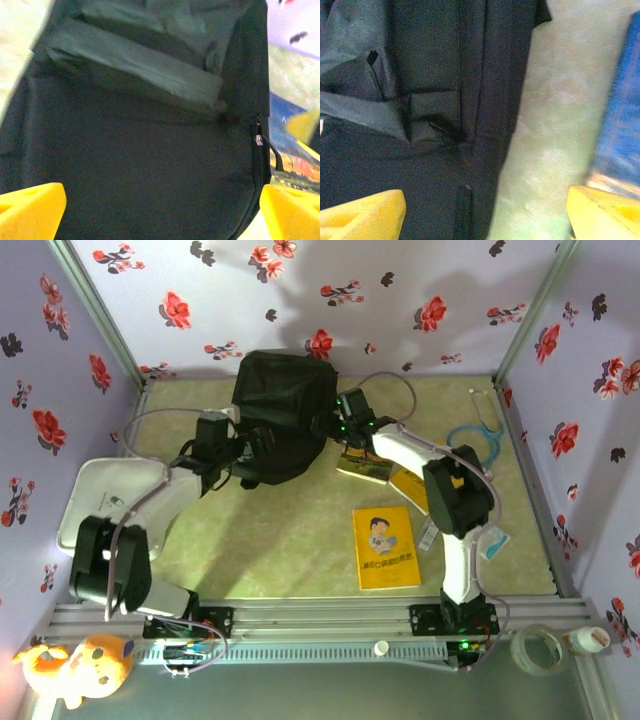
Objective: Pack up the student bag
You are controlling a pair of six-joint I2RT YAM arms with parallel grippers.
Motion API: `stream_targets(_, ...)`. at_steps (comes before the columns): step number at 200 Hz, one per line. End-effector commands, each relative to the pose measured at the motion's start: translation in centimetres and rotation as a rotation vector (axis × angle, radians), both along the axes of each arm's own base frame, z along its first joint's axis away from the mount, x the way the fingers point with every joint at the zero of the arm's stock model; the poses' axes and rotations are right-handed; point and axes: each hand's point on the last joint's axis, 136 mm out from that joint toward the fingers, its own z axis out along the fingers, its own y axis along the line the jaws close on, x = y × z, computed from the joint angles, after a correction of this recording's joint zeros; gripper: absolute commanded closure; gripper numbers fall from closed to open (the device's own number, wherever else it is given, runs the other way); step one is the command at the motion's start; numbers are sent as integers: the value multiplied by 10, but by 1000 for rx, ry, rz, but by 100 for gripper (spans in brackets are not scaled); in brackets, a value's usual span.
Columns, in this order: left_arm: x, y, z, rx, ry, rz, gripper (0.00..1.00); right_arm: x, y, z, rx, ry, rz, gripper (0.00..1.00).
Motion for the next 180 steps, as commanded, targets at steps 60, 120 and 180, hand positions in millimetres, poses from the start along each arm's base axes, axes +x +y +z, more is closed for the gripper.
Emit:
stream_targets(60,-16,-58,-64,-57,309,-60,0,47,-3,-35,28,102,-129,52)
stream_targets(120,-59,-32,-121,2,448,-6,0,10,-18,-69,-8,228,-142,70)
stream_targets(180,-81,21,-120,93,441,53,0,-62,7,-58,128,294,-53,68)
